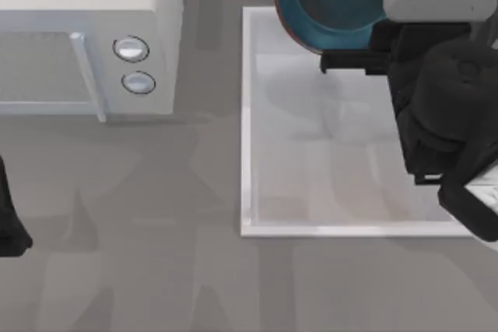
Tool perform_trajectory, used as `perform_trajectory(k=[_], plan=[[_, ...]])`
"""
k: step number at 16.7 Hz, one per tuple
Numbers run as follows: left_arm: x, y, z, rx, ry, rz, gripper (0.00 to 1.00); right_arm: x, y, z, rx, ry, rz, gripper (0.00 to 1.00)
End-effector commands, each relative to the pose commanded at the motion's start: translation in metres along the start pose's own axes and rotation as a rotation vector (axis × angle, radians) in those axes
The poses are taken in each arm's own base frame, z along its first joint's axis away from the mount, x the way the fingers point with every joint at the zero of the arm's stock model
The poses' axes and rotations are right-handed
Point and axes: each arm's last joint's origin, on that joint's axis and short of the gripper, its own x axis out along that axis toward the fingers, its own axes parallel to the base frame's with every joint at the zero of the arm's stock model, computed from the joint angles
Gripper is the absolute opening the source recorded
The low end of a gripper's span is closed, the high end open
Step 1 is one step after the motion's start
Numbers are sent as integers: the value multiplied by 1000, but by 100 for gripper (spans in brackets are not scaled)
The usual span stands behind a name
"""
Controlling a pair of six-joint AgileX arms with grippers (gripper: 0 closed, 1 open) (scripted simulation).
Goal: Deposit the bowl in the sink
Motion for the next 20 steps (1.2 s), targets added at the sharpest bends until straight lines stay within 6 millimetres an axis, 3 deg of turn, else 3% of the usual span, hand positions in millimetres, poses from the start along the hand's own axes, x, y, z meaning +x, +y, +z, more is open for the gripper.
perform_trajectory(k=[6,11,16,20], plan=[[0,0,0,0,0,0,100,4,1,-9,-3,4,-5,0],[0,0,0,0,0,0,100,12,11,-67,-1,4,-1,0],[0,0,0,0,0,0,100,5,5,-129,10,-11,1,0],[0,0,0,0,0,0,100,0,0,-150,0,0,0,0]])
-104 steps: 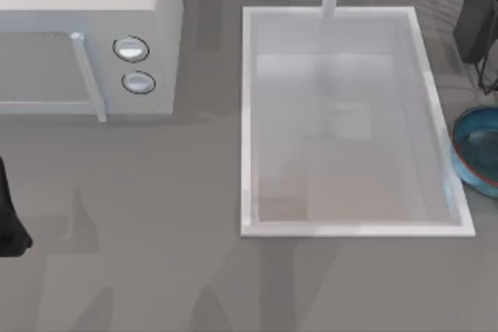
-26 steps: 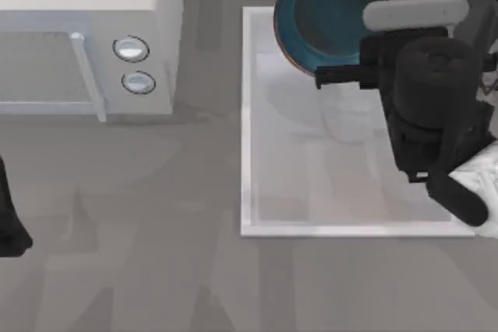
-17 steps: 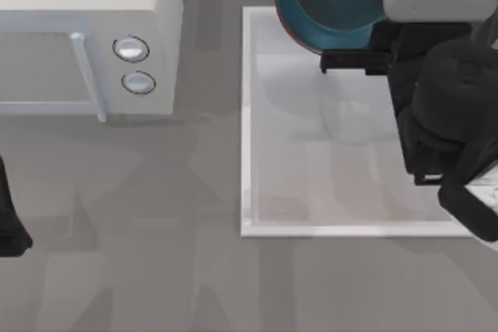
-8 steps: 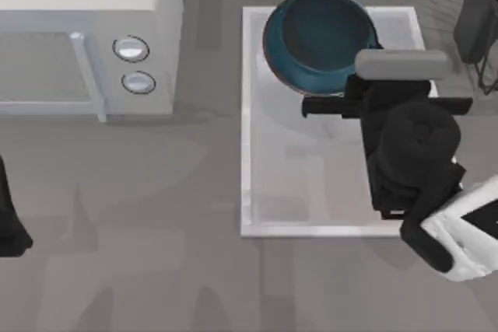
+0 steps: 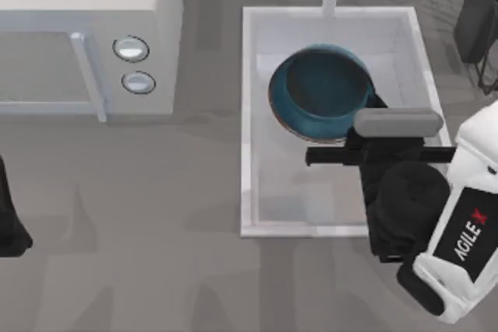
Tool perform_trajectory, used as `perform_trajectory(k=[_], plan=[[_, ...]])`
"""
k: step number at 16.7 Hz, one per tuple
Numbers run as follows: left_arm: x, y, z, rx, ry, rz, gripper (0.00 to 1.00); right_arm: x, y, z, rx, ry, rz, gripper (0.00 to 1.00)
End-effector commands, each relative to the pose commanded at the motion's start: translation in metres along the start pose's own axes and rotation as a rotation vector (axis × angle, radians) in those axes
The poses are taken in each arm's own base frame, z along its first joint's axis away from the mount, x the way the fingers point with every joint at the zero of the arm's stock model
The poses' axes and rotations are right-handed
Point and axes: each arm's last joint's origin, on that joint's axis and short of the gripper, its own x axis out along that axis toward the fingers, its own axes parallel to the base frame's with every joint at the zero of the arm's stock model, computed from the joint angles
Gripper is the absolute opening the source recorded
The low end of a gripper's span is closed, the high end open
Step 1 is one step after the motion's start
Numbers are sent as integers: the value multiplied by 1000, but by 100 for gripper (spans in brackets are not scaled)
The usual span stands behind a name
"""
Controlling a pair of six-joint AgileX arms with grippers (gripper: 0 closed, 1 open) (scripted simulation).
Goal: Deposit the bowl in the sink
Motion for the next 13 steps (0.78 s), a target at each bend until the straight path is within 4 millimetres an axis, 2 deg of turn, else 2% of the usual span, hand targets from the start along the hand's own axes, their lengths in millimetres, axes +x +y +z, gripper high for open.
perform_trajectory(k=[4,13], plan=[[0,0,0,0,0,0,100,0,0,0,0,0,0,0],[0,0,0,0,0,0,100,0,0,0,0,0,0,68]])
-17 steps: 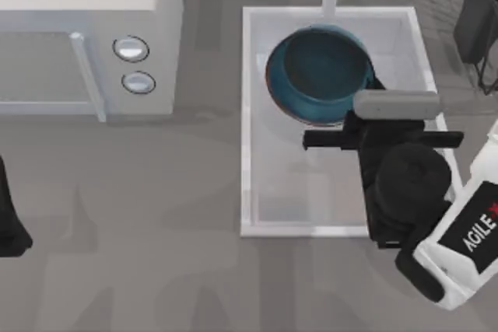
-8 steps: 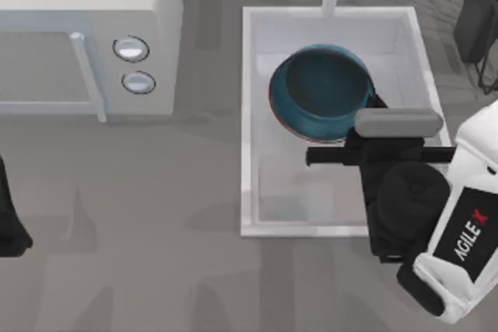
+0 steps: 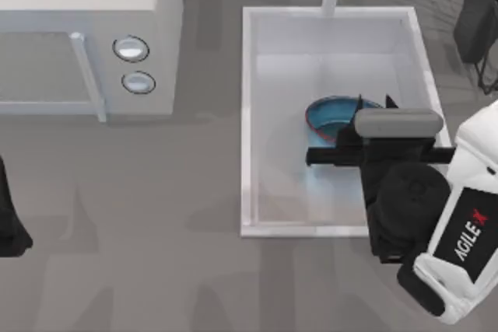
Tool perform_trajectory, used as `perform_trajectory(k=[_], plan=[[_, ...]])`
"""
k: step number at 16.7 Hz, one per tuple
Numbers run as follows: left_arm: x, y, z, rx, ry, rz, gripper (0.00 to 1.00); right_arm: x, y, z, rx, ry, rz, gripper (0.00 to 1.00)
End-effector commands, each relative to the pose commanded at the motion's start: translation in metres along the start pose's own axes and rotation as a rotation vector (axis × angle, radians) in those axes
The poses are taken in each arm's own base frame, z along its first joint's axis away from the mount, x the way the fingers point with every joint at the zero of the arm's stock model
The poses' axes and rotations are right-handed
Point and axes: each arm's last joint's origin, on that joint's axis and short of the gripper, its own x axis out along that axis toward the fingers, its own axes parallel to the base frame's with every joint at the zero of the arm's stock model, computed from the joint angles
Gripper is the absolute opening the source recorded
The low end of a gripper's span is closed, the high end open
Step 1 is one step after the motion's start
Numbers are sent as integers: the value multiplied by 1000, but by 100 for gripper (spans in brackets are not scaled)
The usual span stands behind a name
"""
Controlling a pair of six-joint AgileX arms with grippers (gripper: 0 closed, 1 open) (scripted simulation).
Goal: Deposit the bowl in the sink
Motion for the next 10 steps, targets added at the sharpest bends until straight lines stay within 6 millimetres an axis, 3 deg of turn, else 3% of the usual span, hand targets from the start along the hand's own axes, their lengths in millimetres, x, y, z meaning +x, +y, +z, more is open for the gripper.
perform_trajectory(k=[4,10], plan=[[0,0,0,0,0,0,100,0,0,0,0,0,0,98],[0,0,0,0,0,0,100,0,0,0,0,0,0,100]])
